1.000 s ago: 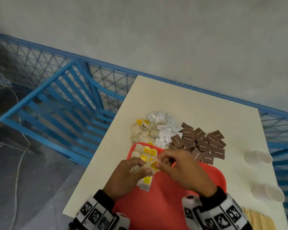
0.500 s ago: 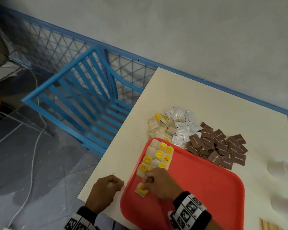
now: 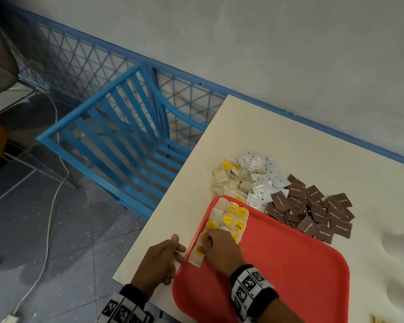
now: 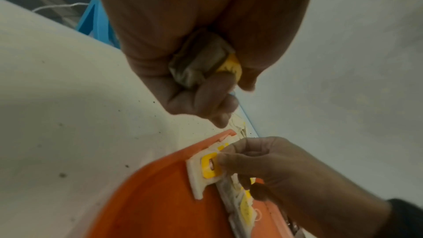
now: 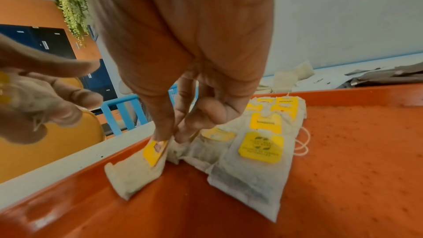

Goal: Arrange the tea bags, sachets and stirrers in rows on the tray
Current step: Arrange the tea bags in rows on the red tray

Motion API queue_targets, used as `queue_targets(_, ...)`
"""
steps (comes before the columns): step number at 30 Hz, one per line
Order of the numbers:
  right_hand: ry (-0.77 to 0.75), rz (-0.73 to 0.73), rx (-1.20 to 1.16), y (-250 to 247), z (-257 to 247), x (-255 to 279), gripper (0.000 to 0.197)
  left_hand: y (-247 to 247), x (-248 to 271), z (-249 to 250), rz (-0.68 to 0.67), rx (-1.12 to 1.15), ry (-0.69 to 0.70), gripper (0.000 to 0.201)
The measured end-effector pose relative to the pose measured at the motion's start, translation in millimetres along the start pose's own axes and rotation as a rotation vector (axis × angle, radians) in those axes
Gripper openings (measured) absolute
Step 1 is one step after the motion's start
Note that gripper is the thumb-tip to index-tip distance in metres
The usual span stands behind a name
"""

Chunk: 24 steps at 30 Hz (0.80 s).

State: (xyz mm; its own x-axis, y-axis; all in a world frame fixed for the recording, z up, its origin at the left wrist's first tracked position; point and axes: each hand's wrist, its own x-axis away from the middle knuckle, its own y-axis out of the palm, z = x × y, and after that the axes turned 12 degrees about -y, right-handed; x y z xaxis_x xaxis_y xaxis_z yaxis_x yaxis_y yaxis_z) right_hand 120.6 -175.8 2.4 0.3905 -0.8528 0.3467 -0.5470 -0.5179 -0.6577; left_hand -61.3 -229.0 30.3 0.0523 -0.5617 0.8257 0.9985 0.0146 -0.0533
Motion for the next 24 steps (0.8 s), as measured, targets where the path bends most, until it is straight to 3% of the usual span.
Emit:
queue_targets(3, -0.089, 0.083, 0.005, -15, -10, 11, 0.015, 4, -1, 6, -0.128, 0.275, -0.159, 0.07)
queue_targets(8, -0.371, 0.141, -0.11, -57, -40, 47, 0.009, 25, -3, 26, -0.368, 0.482, -0.176, 0.074)
queue_targets(11, -0.448, 0.093, -0.015, -70, -53, 66, 0.032, 48, 5, 43, -0.472, 0.507, -0.182, 0.074)
queue_targets(13, -0.421, 0.103, 0.095, -69, -50, 73, 0.045, 60, 7, 46, -0.507, 0.458, -0.154, 0.08)
queue_targets(16, -0.343, 0.12, 0.044, -76, -41, 79, 0.052, 78, 11, 48, -0.454, 0.381, -0.121, 0.076)
queue_targets(21, -0.364, 0.179, -0.126, -95, -33, 90, 0.02, 95, 15, 44, -0.369, 0.171, 0.022, 0.069)
queue_targets(24, -0.353, 0.248, -0.125, -95, -28, 97, 0.01, 103, 22, 50, -0.381, 0.16, 0.026, 0.066)
